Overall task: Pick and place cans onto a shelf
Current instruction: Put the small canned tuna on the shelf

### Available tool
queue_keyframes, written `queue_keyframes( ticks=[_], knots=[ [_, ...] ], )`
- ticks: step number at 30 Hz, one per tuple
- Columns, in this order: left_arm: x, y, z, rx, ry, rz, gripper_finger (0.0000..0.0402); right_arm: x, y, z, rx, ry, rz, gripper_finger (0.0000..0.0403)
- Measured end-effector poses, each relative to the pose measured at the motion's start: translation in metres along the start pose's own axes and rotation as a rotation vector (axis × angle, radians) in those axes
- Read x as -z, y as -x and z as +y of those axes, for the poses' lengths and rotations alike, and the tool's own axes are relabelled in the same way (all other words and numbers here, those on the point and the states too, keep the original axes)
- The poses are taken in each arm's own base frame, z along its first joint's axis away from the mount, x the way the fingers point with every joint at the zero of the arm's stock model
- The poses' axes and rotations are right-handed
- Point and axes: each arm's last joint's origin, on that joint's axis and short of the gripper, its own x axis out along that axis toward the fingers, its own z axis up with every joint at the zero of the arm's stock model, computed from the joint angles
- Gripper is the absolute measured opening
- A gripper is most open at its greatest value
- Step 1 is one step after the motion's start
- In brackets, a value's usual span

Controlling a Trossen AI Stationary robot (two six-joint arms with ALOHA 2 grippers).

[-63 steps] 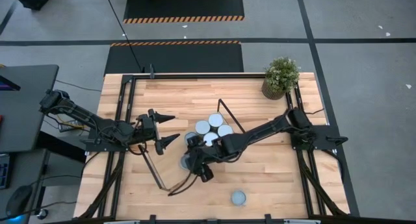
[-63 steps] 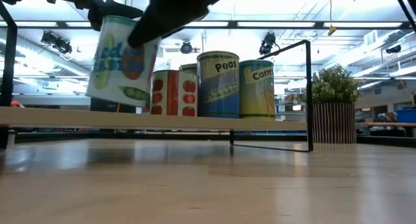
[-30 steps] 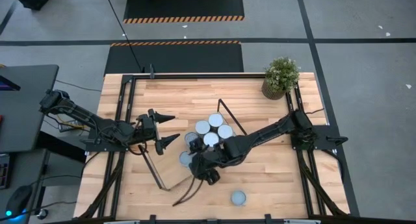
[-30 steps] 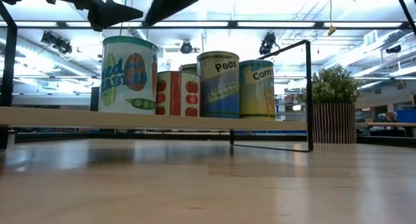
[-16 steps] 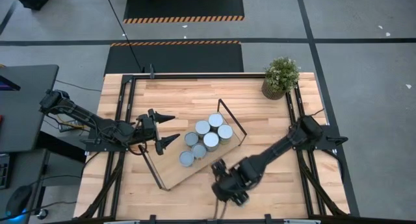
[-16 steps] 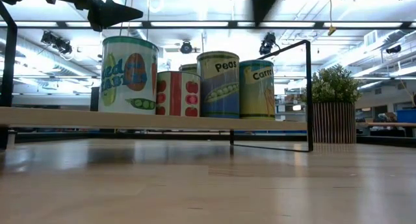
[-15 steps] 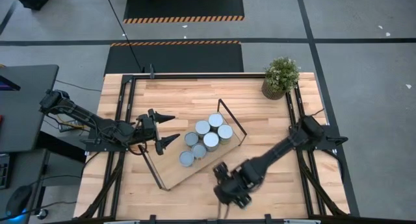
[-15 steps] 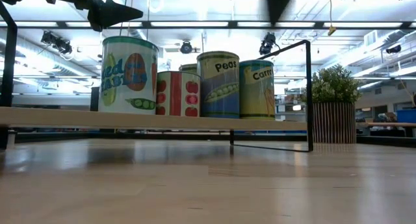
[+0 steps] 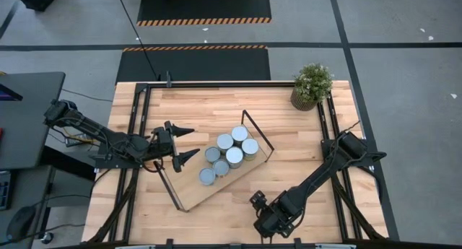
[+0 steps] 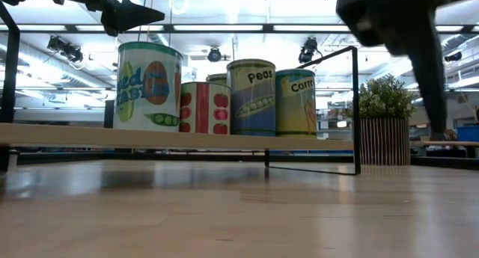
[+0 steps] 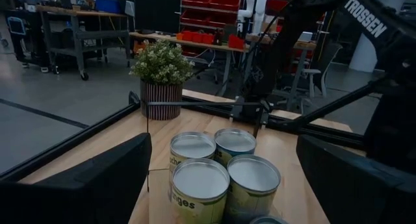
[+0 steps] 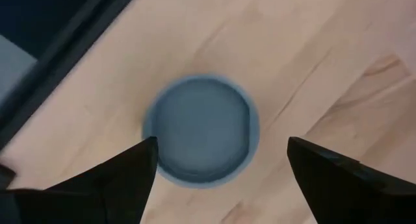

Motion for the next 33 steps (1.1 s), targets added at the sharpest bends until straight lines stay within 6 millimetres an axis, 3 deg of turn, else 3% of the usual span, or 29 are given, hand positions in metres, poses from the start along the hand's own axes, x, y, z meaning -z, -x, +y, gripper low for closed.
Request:
queue_keyframes(
  ticks=[9, 21, 26, 33],
  knots=[
    [0.0, 0.0, 0.0, 0.0, -0.001, 0.0, 0.0389, 0.005, -0.005, 0.001, -0.022, 0.041, 0.026, 0.0349],
    [0.0, 0.0, 0.0, 0.0, -0.001, 0.0, 0.0389, 0.008, 0.011, 0.005, -0.018, 0.144, 0.145, 0.0348],
    [0.0, 0.0, 0.0, 0.0, 0.0, 0.0, 0.0389, 0.023, 0.001, 0.016, 0.0, 0.181, 0.23, 0.0348],
    [0.0, 0.0, 0.0, 0.0, 0.0, 0.0, 0.0389, 0.026, -0.019, 0.021, 0.077, 0.194, 0.141, 0.0348]
  ],
)
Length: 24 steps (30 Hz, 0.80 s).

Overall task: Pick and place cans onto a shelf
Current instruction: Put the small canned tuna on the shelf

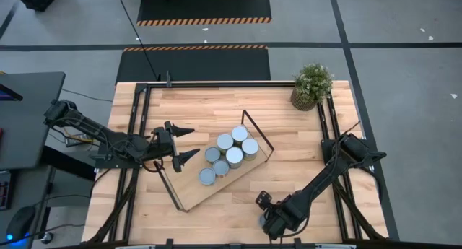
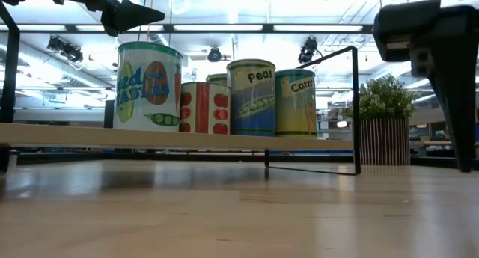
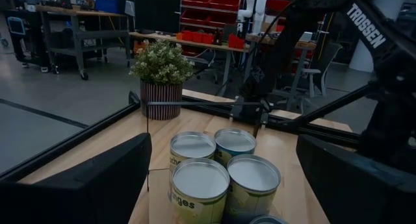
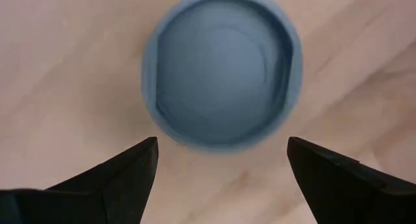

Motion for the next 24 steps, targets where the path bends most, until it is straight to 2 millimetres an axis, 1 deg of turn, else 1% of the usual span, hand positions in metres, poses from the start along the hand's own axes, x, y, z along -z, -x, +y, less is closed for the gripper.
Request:
queue_keyframes(
  ticks=[4, 10, 17, 24],
  knots=[
    [0.0, 0.0, 0.0, 0.0, 0.0, 0.0, 0.0389, -0.004, -0.004, 0.0, -0.013, -0.003, -0.071, 0.0348],
    [0.0, 0.0, 0.0, 0.0, 0.0, 0.0, 0.0389, -0.013, -0.004, -0.001, -0.004, 0.027, -0.166, 0.0348],
    [0.0, 0.0, 0.0, 0.0, 0.001, 0.0, 0.0389, -0.013, -0.005, -0.007, -0.029, 0.013, -0.186, 0.0344],
    [0.0, 0.0, 0.0, 0.0, 0.001, 0.0, 0.0389, -0.014, -0.005, -0.012, -0.023, -0.002, -0.207, 0.0307]
  ],
)
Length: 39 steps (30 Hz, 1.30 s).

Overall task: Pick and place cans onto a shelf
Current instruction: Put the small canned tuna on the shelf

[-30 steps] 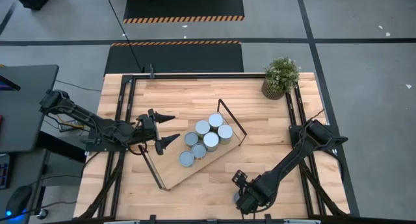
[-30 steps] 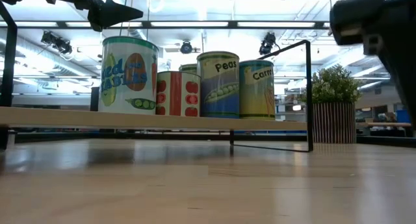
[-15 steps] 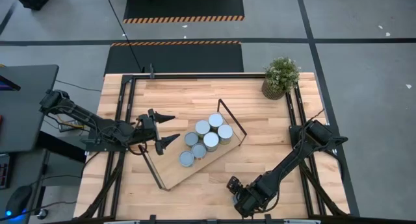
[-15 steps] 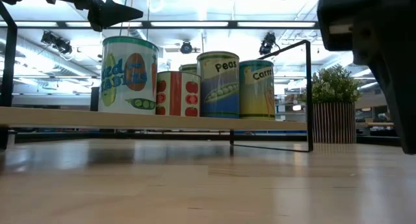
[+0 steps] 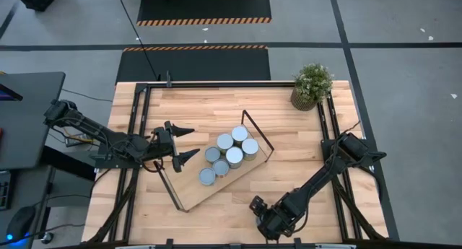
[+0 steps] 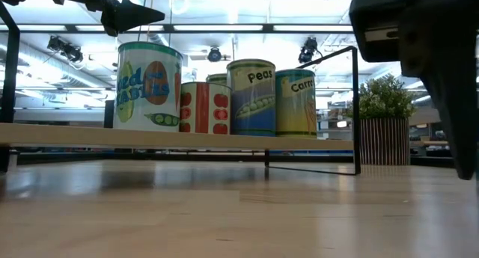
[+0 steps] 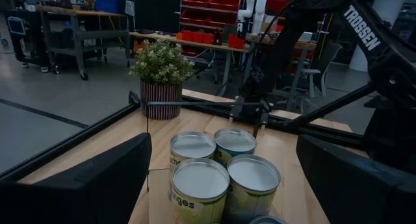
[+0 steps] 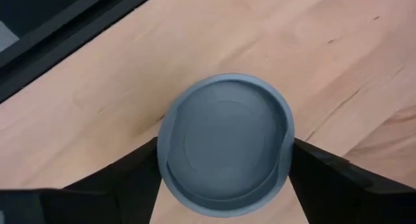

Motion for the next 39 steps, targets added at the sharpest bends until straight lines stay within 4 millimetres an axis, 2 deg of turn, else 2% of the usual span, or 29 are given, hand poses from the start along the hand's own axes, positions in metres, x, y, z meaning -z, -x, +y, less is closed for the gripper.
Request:
queue_keyframes(
  ticks=[4, 7, 21, 31, 39],
  knots=[
    [0.0, 0.0, 0.0, 0.0, 0.0, 0.0, 0.0389, -0.001, 0.002, -0.006, 0.009, -0.018, 0.0, 0.03],
    [0.0, 0.0, 0.0, 0.0, 0.008, -0.001, 0.0389, -0.009, 0.01, -0.019, 0.083, -0.034, -0.024, 0.0301],
    [0.0, 0.0, 0.0, 0.0, 0.026, -0.001, 0.0389, -0.03, 0.047, -0.121, 0.323, -0.187, -0.213, 0.0301],
    [0.0, 0.0, 0.0, 0.0, 0.032, 0.0, 0.0389, -0.074, 0.032, -0.16, 0.361, -0.04, -0.205, 0.0299],
    [0.0, 0.001, -0.003, 0.068, 0.032, 0.013, 0.0389, -0.082, 0.006, -0.185, 0.371, 0.005, -0.164, 0.03]
  ],
)
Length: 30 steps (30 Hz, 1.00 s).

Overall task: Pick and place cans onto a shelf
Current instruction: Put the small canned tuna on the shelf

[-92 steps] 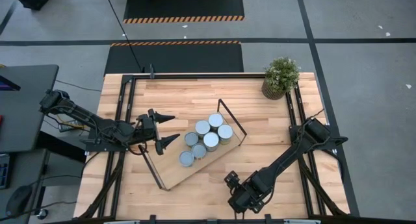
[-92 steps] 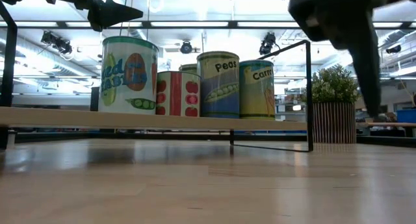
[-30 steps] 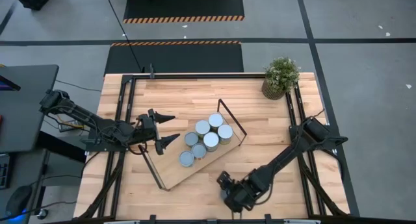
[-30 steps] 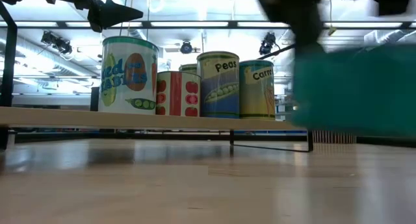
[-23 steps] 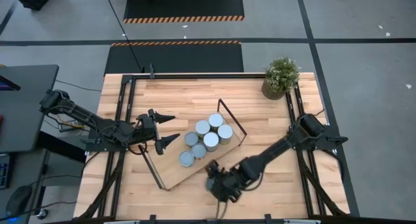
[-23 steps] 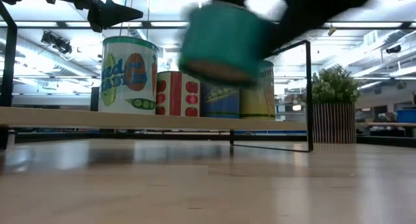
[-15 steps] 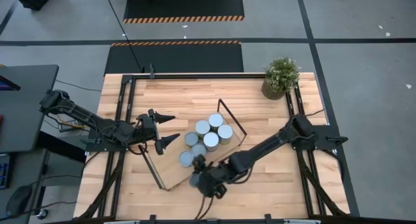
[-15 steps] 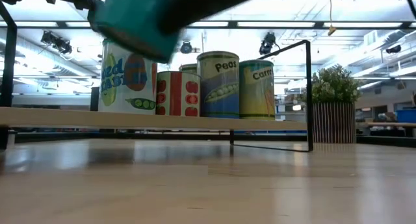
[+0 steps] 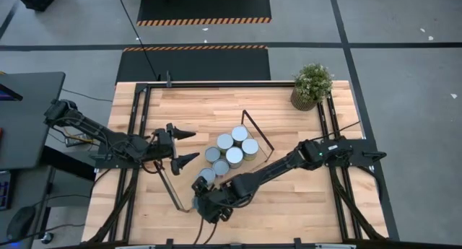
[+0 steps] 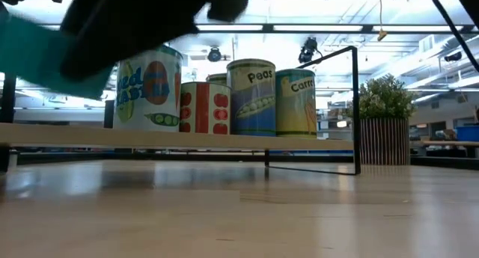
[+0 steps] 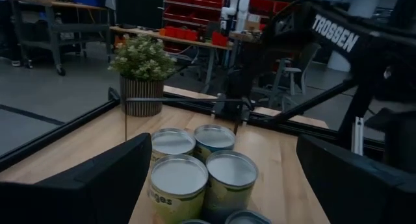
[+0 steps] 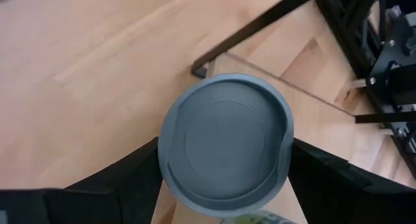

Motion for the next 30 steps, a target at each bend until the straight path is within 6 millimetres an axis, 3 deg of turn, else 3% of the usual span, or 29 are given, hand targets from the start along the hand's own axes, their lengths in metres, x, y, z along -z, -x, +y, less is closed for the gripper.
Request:
queue_keyframes(
  ticks=[26, 30],
  knots=[
    [0.0, 0.0, 0.0, 0.008, -0.006, 0.001, 0.0389, 0.014, -0.02, -0.009, 0.02, 0.002, 0.0, 0.0301],
    [0.0, 0.0, 0.0, 0.008, -0.006, 0.001, 0.0389, 0.017, -0.024, -0.009, 0.038, -0.003, 0.01, 0.0315]
  ],
)
